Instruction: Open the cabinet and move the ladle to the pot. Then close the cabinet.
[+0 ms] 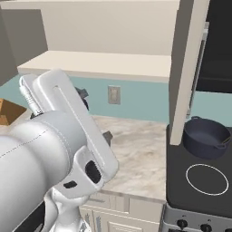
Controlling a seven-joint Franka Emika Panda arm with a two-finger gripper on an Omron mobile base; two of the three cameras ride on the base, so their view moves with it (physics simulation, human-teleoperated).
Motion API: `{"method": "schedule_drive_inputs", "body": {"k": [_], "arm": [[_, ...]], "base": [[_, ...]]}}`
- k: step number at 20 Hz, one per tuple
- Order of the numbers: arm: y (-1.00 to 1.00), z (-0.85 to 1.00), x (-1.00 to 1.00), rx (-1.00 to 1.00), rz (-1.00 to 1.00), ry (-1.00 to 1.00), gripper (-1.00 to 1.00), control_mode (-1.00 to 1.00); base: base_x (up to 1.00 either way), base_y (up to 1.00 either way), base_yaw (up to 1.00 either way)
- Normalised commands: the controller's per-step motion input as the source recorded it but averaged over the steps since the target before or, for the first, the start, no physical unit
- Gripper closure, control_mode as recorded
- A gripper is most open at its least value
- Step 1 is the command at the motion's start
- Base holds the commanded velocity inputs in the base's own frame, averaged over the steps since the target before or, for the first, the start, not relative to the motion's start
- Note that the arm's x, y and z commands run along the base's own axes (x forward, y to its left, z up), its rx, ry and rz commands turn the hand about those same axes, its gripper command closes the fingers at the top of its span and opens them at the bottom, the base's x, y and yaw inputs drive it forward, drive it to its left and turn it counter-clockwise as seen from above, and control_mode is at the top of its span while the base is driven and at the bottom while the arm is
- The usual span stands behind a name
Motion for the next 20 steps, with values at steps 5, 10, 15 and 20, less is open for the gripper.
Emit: {"method": "schedule_drive_inputs", "body": {"k": [5, 10, 15, 20], "arm": [[-0.44, 0.18, -0.08, 0.1, -0.01, -0.11, -1.0, -1.0], [-0.49, 0.05, 0.0, 0.09, 0.0, -0.09, -1.0, -1.0], [-0.51, 0.03, 0.0, 0.08, 0.0, -0.09, -1.0, -1.0], [-0.48, 0.0, 0.0, 0.09, 0.0, -0.08, -1.0, -1.0]], "base": [[0.0, 0.0, 0.0], [0.0, 0.0, 0.0], [0.0, 0.0, 0.0], [0.0, 0.0, 0.0]]}}
